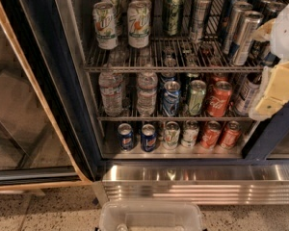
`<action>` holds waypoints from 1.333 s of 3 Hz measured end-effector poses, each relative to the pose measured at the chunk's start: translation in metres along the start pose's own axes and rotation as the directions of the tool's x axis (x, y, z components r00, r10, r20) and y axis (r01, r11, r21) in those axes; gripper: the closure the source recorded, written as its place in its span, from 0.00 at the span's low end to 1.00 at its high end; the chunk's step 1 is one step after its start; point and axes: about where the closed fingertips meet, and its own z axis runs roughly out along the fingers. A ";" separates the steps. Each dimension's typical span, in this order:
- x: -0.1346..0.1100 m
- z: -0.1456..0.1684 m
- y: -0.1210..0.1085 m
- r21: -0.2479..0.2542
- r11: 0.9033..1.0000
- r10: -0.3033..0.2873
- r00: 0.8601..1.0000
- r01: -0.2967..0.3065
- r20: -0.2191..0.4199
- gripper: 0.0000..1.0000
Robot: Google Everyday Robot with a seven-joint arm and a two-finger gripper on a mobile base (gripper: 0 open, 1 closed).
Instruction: Pick 7up can from top shelf of fridge
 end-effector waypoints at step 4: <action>-0.048 0.022 -0.066 0.150 0.989 -0.050 0.949 0.002 0.312 0.00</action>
Offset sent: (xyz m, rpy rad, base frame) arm 0.1123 0.0383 0.0224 0.4221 -0.3672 0.0939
